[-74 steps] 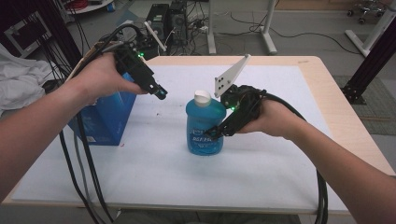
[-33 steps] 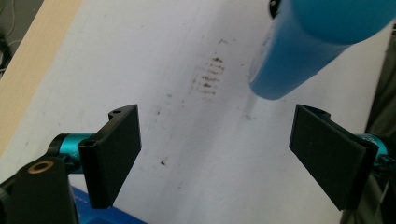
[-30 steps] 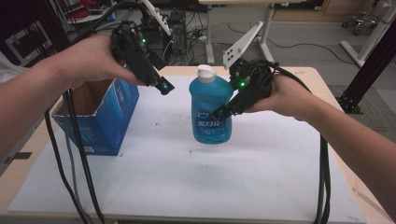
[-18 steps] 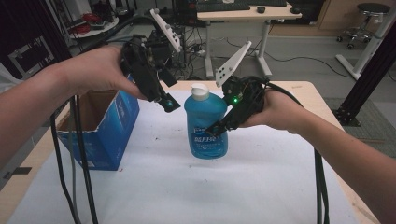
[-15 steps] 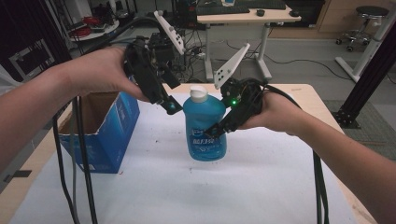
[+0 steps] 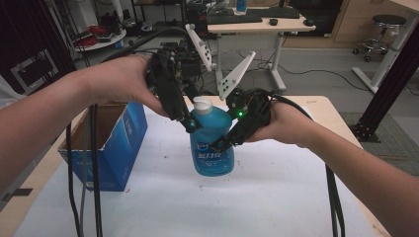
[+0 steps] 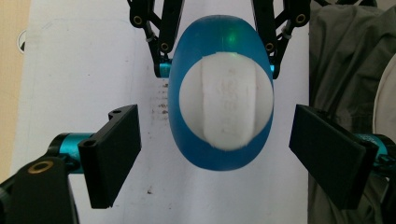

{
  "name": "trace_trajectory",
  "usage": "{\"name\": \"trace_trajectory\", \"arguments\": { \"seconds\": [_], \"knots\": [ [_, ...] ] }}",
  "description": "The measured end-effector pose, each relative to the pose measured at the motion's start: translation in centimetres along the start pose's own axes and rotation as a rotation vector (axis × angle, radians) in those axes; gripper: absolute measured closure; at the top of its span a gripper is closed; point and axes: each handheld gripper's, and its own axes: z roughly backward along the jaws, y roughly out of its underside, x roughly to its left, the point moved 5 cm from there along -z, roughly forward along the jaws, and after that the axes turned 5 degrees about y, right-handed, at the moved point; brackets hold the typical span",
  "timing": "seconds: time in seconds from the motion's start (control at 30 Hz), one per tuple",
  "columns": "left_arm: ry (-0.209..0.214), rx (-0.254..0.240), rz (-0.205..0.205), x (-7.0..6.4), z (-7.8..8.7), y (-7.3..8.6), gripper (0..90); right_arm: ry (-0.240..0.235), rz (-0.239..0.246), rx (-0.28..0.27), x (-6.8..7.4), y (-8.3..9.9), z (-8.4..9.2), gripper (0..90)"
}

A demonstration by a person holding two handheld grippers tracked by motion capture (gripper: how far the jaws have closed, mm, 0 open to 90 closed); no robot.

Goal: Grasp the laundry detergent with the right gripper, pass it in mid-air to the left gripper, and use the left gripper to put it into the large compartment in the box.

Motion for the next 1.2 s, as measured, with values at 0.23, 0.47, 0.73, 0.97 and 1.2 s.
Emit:
{"name": "trace_trajectory", "arguments": {
  "seconds": [0.23, 0.47, 0.73, 0.97, 1.2],
  "knots": [
    [-0.011, 0.049, -0.014, 0.0, -0.6, -0.6, 16.9, 0.007, 0.009, -0.005, 0.0, -0.8, 0.1, 46.7],
    [-0.015, 0.093, -0.02, 0.0, -1.2, -0.6, 16.9, 0.007, 0.009, -0.005, -0.2, -0.8, 0.2, 46.7],
    [-0.017, 0.107, -0.016, 0.2, -1.6, -0.6, 16.9, 0.001, 0.006, -0.003, 0.1, -1.0, 0.2, 46.6],
    [-0.018, 0.102, -0.018, 0.2, -1.6, -0.7, 17.2, 0.0, 0.01, -0.004, -0.1, -0.9, 0.1, 46.6],
    [-0.01, 0.113, -0.015, 0.3, -1.8, -0.6, 17.3, 0.006, 0.005, -0.007, -0.2, -0.9, 0.2, 46.6]
  ]
}}
